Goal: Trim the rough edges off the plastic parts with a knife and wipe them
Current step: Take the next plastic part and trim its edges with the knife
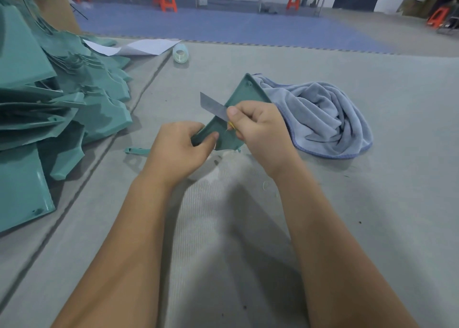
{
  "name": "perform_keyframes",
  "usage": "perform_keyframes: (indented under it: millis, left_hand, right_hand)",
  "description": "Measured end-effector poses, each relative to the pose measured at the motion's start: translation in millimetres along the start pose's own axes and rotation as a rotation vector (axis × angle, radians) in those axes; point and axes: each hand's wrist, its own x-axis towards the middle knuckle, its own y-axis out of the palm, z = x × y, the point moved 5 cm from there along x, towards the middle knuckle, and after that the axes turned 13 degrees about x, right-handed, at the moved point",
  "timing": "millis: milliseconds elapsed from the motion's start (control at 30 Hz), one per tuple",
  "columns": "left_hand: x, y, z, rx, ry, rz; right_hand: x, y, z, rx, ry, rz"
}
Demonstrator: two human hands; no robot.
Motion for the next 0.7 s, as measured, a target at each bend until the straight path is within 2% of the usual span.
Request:
perform_keyframes:
  millis: [133,300,400,500,567,633,700]
  left_hand:
    - [0,-1,2,0.053,-0.089,-0.025]
    - [0,0,5,-0.02,-0.139,-0.059]
    - [-2,5,8,-0.06,-0.15,-0.051]
    - [-4,6,9,-0.046,-0.15,-0.056]
    - [-5,6,9,-0.031,-0.142,-0.06]
    - [-4,6,9,-0.041,-0.144,-0.066]
    - [-3,7,10,-0.063,-0.156,-0.067]
  right_hand:
    - [-4,5,-1,-0.031,0.039,0.032]
    - [-2,5,-9,-0.125,0.04,0.018]
    - [3,-7,-6,-0.191,-0.044,-0.103]
    - [11,-33,-5,-0.151,-0.058,-0.276]
    - [10,-42,-6,-0.107,-0.07,-0.335]
    - [6,-38,-2,-0.029,-0.101,-0.318]
    - [2,-24,2,0.0,-0.122,-0.217]
